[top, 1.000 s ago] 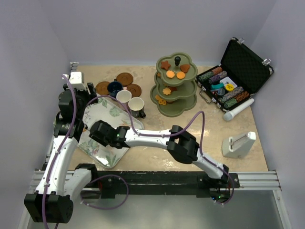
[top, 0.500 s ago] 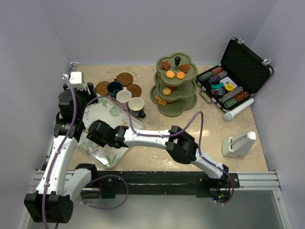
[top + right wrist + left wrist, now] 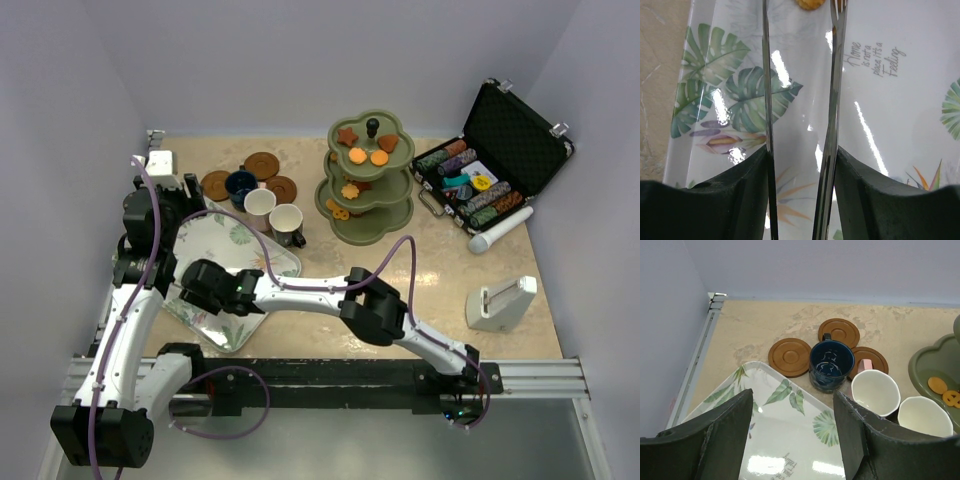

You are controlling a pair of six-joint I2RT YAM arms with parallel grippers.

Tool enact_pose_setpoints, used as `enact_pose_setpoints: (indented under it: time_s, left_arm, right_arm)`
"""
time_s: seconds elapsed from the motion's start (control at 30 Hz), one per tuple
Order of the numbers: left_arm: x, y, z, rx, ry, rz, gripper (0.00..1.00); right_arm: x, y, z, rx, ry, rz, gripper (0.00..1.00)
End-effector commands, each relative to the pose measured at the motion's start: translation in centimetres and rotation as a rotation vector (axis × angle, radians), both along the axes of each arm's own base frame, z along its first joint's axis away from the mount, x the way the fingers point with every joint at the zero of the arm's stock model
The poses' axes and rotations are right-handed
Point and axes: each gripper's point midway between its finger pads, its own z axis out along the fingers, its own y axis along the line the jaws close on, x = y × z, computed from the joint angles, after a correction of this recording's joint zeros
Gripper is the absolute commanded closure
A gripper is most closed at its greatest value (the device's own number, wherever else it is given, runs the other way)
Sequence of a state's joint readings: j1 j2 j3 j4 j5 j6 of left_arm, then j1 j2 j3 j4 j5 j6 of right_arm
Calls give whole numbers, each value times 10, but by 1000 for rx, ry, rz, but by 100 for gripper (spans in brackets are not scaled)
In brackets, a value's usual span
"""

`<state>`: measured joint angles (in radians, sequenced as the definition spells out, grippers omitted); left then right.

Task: Serve the afternoon tea
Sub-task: Pick up the desert from the tray, then place the desert on the desert table.

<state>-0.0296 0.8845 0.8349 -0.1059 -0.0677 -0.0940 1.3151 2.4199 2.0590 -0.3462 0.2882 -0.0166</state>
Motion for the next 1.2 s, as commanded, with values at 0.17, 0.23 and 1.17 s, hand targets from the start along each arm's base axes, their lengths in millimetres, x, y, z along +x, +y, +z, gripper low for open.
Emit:
enact_pose_setpoints:
  time_s: [0.17,0.23,1.17]
  left_arm:
    - [2,-11,11,-13,-39,-46,30]
    - [2,-11,11,-13,-36,-48,30]
    - [12,16,72,-2,-115,97,30]
  right_arm:
    - [2,1,17,3,-28,-10,52]
    - [2,-2,16,0,-29,-17,54]
    - [6,-85,122,103,-80,-200,68]
